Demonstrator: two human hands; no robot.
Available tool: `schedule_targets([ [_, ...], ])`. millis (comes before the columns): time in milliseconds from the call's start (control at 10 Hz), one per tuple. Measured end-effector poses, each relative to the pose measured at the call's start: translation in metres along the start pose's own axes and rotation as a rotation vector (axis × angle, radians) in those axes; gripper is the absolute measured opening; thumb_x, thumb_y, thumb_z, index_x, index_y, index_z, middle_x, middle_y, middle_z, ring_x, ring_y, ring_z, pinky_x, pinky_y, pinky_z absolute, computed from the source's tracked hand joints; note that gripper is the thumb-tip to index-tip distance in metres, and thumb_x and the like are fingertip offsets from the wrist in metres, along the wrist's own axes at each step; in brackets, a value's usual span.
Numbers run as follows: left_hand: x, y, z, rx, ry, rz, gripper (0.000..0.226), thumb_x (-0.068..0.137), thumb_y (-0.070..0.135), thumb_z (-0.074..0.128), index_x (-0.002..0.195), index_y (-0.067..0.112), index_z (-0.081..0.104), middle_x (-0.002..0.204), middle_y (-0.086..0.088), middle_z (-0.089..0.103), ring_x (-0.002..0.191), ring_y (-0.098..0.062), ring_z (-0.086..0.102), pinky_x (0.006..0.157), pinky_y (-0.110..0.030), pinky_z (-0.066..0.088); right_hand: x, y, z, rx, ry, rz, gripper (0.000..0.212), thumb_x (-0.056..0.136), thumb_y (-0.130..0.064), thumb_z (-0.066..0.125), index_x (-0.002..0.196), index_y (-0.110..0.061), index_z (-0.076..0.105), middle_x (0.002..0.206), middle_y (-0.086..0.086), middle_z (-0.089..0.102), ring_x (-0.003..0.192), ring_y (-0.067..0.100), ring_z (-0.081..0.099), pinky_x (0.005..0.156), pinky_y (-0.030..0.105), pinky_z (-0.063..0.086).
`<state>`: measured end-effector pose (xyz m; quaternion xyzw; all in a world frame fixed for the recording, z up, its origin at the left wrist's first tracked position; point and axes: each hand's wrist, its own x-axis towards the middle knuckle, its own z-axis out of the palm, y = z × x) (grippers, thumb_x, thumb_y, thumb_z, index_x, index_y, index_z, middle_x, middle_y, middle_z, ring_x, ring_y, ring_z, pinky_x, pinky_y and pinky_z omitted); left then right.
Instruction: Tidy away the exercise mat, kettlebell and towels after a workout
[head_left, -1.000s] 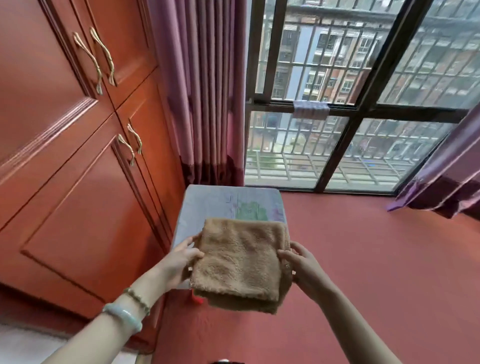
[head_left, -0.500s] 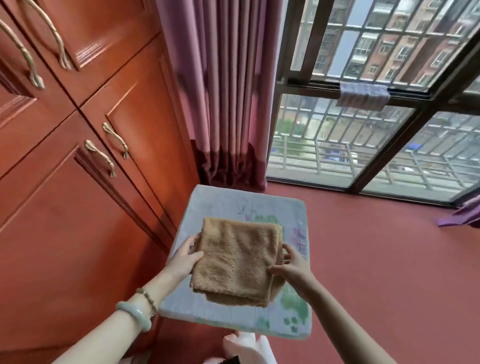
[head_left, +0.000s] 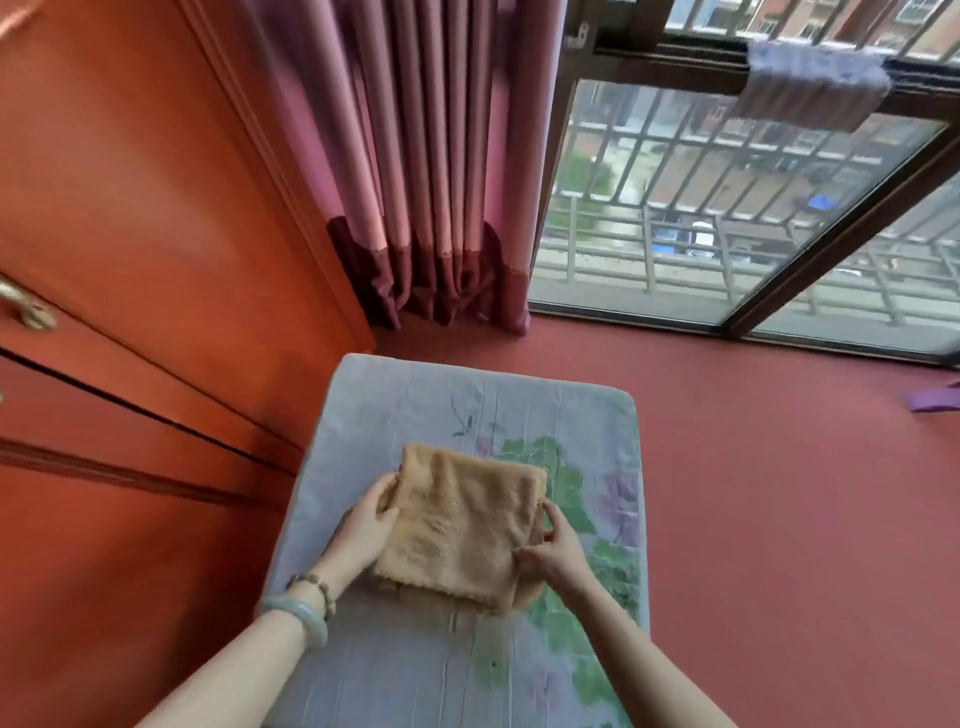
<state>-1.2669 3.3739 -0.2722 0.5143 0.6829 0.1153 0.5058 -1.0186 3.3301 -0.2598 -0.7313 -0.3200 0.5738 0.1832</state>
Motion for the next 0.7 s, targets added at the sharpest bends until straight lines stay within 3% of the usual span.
schedule_targets([
  [100,0.015,-0.017,0.016,0.063,0.065,-0.077,0.040,0.096,0.032,0.050,0.134,0.023,0.043,0.132,-0.002,0.056,0.120,-0.023,0.054,0.096,-0.034,0.042,0.019,0.012,0.010,-0.058,0.017,0.021,0.078,0.066,-0.003,0.061,0.136,-0.030,0.037,0.103,-0.005,0.057,0.098,0.019,0.056,0.082,0.030,0.047],
  [200,0.013,-0.025,0.028,0.292,0.182,-0.147,0.052,0.094,0.046,0.045,0.137,0.018,0.038,0.135,-0.009,0.052,0.120,-0.031,0.051,0.094,-0.039,0.043,0.026,0.025,0.011,-0.069,0.024,0.020,0.079,0.067,-0.009,0.063,0.138,-0.031,0.034,0.117,0.002,0.058,0.101,0.018,0.056,0.086,0.035,0.049],
  [300,0.003,-0.024,0.031,0.589,0.325,0.042,0.060,0.095,0.040,0.044,0.143,0.007,0.031,0.142,-0.019,0.041,0.128,-0.036,0.042,0.102,-0.046,0.036,0.022,0.032,0.014,-0.257,0.129,-0.146,0.082,0.071,-0.020,0.065,0.144,-0.024,0.027,0.135,0.011,0.044,0.121,0.023,0.043,0.101,0.037,0.038],
  [400,0.003,-0.032,0.034,0.902,0.181,0.439,0.065,0.093,0.052,0.029,0.147,0.015,0.026,0.151,-0.014,0.029,0.141,-0.030,0.021,0.113,-0.045,0.016,0.017,0.039,0.026,-0.768,0.254,-0.485,0.088,0.070,-0.037,0.061,0.148,-0.023,0.022,0.150,0.017,0.025,0.137,0.032,0.021,0.109,0.047,0.022],
  [500,0.008,-0.042,0.038,1.099,-0.041,0.518,0.065,0.092,0.058,0.022,0.146,0.022,0.028,0.151,-0.010,0.031,0.146,-0.024,-0.002,0.113,-0.047,0.010,0.019,0.041,0.040,-1.068,0.105,-0.576,0.087,0.061,-0.045,0.071,0.139,-0.025,0.038,0.144,0.019,0.040,0.134,0.036,0.036,0.104,0.052,0.035],
  [600,-0.002,-0.032,0.034,1.112,-0.222,0.361,0.069,0.092,0.062,0.013,0.145,0.021,0.029,0.149,-0.010,0.036,0.145,-0.025,0.010,0.115,-0.044,0.009,0.010,0.027,0.042,-1.133,0.030,-0.478,0.087,0.057,-0.041,0.080,0.134,-0.023,0.043,0.137,0.020,0.049,0.125,0.038,0.047,0.095,0.049,0.046],
  [700,-0.019,-0.001,0.016,0.942,-0.199,0.316,0.092,0.077,0.073,-0.010,0.151,0.022,0.008,0.159,-0.002,0.006,0.146,-0.020,0.002,0.117,-0.036,-0.001,-0.009,0.006,0.027,-0.912,-0.054,-0.459,0.081,0.083,-0.032,0.063,0.149,-0.026,0.015,0.155,0.014,0.017,0.144,0.032,0.013,0.114,0.046,0.024],
])
